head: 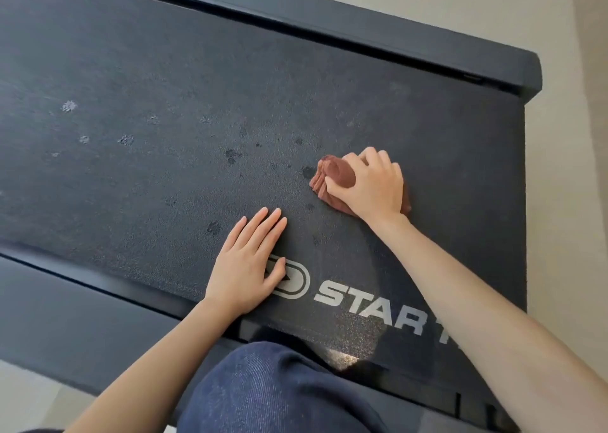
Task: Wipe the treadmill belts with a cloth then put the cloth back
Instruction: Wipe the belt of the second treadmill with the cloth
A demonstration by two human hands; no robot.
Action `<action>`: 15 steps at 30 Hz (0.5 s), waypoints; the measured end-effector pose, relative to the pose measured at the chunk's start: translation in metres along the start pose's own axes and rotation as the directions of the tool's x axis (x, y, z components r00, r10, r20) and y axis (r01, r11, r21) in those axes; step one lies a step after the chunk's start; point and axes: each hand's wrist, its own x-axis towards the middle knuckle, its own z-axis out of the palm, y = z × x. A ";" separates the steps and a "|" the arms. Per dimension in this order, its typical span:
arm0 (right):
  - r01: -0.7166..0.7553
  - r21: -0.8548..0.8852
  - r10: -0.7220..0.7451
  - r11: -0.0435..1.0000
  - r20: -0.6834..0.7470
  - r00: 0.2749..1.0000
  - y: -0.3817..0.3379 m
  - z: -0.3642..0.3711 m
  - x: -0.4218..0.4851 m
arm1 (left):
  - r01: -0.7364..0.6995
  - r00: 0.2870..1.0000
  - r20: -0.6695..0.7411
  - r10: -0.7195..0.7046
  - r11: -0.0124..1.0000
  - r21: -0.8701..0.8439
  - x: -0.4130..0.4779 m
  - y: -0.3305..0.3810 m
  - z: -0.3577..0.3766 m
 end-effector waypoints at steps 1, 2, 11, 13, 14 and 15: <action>-0.008 -0.013 0.008 1.000 0.006 1.000 0.000 0.004 0.008 | 0.000 1.000 -0.003 0.000 1.000 -0.002 0.001 0.000 0.000; -0.005 -0.021 0.005 1.000 0.000 1.000 0.001 0.006 0.010 | -0.002 1.000 -0.005 0.002 1.000 -0.003 0.001 0.001 -0.001; 0.112 0.070 -0.109 0.991 -0.046 0.993 -0.003 -0.024 -0.107 | -0.010 1.000 -0.026 0.011 1.000 0.010 -0.001 0.001 0.000; 0.182 0.089 -0.180 0.979 -0.038 0.983 0.009 -0.034 -0.147 | -0.011 0.999 -0.040 0.012 1.000 0.005 -0.001 0.002 0.000; 0.215 0.089 -0.213 0.973 -0.028 0.977 0.018 -0.038 -0.157 | -0.011 0.999 -0.046 0.012 1.000 0.006 -0.001 0.002 0.000; 0.238 0.083 -0.237 0.968 -0.016 0.971 0.027 -0.042 -0.160 | -0.012 0.999 -0.050 0.012 1.000 0.007 -0.001 0.002 0.000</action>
